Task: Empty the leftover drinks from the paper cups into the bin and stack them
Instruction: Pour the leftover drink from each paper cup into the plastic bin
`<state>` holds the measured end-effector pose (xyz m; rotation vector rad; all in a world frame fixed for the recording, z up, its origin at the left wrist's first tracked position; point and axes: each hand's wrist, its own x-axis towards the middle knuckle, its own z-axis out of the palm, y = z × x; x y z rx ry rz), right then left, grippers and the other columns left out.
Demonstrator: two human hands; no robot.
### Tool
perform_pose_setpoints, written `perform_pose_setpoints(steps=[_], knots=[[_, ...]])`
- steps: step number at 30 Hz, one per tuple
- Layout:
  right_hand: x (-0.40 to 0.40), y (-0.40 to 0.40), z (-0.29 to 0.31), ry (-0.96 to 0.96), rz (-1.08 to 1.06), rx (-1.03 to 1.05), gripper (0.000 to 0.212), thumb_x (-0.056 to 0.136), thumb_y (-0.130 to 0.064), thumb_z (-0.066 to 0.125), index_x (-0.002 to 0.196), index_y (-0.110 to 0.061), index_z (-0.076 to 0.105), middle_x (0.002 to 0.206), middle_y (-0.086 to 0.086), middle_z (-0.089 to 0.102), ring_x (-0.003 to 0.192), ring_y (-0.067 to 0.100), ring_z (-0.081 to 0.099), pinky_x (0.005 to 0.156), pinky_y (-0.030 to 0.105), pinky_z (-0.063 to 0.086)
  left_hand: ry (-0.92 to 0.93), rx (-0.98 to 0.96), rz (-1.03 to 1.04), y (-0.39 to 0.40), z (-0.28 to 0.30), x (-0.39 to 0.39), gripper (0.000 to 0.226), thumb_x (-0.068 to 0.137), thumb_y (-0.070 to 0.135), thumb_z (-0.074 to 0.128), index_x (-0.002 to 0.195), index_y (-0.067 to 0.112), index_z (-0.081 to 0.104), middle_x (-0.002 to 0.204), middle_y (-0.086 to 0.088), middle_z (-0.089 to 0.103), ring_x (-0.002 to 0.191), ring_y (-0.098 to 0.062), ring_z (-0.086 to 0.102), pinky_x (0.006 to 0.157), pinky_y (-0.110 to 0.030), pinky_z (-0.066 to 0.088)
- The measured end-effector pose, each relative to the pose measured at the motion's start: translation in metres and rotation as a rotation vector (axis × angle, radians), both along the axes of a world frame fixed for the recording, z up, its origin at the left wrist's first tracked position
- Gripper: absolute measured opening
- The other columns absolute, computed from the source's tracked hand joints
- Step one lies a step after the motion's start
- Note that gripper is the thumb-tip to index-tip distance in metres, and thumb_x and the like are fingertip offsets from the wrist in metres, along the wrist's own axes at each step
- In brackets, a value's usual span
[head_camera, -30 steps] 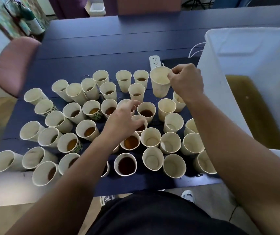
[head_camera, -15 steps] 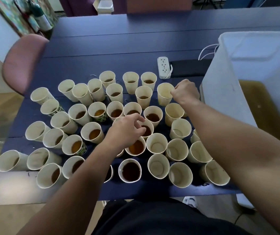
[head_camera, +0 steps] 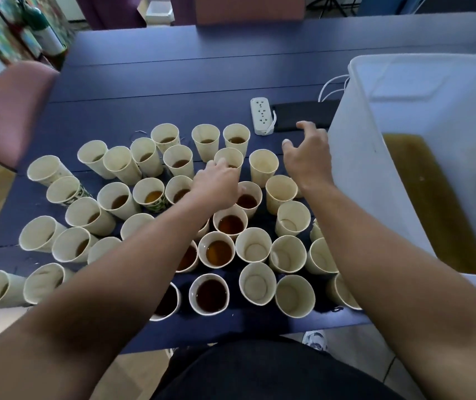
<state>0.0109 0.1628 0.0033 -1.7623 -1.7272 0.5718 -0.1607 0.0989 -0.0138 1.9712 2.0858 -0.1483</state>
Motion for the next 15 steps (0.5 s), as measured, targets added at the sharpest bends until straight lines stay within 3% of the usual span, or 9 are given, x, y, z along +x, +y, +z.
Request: perform_pose_setpoints(steps=[3,6,12,15], knots=[[0.004,-0.028,0.001,0.070,0.045,0.064,0.047,0.094,-0.023,0.061,0.140,-0.023,0.048,0.137,0.003,0.047,0.106,0.018,0.058,0.085,0.026,0.043,0.177,-0.081,-0.087,0.011,-0.010,0.002,0.041,0.103,0.043,0.048,0.130,0.014,0.060,0.144,-0.015,0.040,0.132,-0.033,0.035,0.102,-0.049,0.037],[0.010,-0.052,-0.008,0.107,0.099,0.129,0.050,0.089,-0.019,0.065,0.136,-0.026,0.050,0.132,0.002,0.049,0.097,0.019,0.060,0.079,0.031,0.053,0.263,-0.053,-0.131,0.017,-0.021,0.000,0.032,0.103,0.030,0.051,0.126,0.013,0.063,0.143,-0.017,0.041,0.131,-0.034,0.035,0.104,-0.051,0.037],[0.028,-0.081,-0.014,0.155,0.145,0.085,0.047,0.091,-0.016,0.063,0.135,-0.028,0.051,0.128,-0.001,0.049,0.085,0.009,0.056,0.077,0.024,0.051,0.268,0.052,-0.111,0.017,-0.026,0.000,0.024,0.100,0.024,0.053,0.114,0.012,0.068,0.131,-0.015,0.049,0.122,-0.033,0.041,0.095,-0.046,0.038],[0.034,-0.084,-0.013,0.159,0.146,0.068,0.042,0.091,-0.017,0.065,0.130,-0.028,0.054,0.121,-0.006,0.054,0.091,0.010,0.059,0.078,0.026,0.052,0.236,0.081,-0.083,0.017,-0.023,-0.001,0.022,0.100,0.025,0.054,0.109,0.012,0.070,0.131,-0.014,0.050,0.120,-0.033,0.042,0.095,-0.046,0.037]])
